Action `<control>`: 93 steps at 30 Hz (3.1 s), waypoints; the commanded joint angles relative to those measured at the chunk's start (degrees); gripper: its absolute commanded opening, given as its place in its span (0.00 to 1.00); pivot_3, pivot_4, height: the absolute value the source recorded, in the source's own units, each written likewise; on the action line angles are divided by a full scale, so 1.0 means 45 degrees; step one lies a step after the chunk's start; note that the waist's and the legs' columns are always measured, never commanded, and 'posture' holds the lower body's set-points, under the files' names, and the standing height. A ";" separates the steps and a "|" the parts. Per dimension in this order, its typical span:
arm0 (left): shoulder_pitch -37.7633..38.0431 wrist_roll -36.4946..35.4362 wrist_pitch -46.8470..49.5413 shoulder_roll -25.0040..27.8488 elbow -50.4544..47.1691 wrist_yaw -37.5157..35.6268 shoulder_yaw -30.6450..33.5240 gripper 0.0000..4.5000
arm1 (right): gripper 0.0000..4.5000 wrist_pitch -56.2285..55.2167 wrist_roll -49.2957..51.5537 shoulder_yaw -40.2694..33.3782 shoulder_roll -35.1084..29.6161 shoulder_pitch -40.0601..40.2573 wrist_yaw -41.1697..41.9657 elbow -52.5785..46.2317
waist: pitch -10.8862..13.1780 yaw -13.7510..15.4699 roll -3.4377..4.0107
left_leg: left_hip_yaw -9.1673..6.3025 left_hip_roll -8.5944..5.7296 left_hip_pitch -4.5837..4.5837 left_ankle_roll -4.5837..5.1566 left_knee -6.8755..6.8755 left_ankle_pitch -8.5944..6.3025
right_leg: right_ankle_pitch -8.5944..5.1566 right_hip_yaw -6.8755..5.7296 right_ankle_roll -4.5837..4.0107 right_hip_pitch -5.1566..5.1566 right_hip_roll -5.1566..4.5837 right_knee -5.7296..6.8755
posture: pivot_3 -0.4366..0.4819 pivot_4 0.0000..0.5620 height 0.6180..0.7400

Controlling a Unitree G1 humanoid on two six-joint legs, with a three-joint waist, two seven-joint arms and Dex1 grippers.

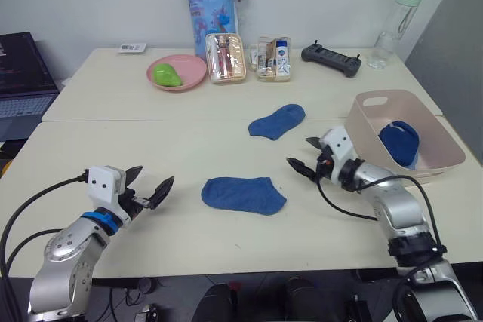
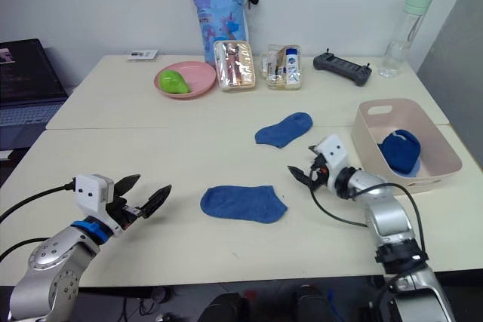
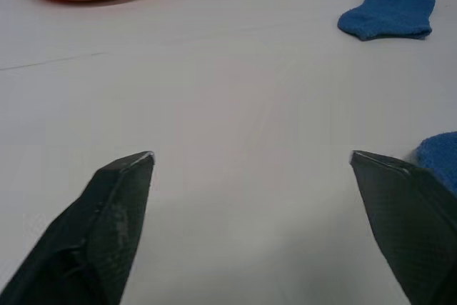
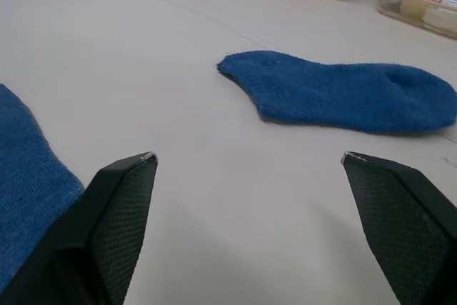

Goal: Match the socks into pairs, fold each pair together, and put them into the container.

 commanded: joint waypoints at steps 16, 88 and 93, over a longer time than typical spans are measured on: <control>-0.2141 -0.2022 0.3410 0.1272 -0.4429 0.0120 -0.0776 0.99 | 1.00 -0.2556 -0.2569 0.0868 0.3383 -0.7499 -0.1773 1.1932 | 0.0004 -0.0070 -0.0001 | 0.0046 0.0001 -0.0048 -0.0019 -0.0060 0.0012 | 0.0003 0.0033 -0.0006 -0.0109 0.0003 0.0018 | 0.48 0.27 1.00; -0.9152 0.2936 -0.0018 0.0012 0.7458 -0.6196 -0.6537 0.65 | 0.40 0.1033 0.1589 0.1743 -0.2982 0.1284 0.6162 -0.4525 | 0.0036 0.0018 -0.0010 | -0.0007 -0.0005 -0.0062 -0.0059 -0.0038 0.0040 | -0.0001 0.0001 -0.0026 -0.0107 0.0015 0.0038 | 0.48 0.27 1.00; -0.8941 0.2574 0.0273 -0.0063 0.7030 -0.6232 -0.6145 0.28 | 0.40 0.0971 0.1542 0.1683 -0.2931 0.1441 0.5883 -0.4252 | 0.0036 0.0001 -0.0011 | -0.0008 -0.0004 -0.0061 -0.0058 -0.0036 0.0041 | -0.0001 0.0001 -0.0026 -0.0108 0.0016 0.0043 | 0.48 0.27 1.00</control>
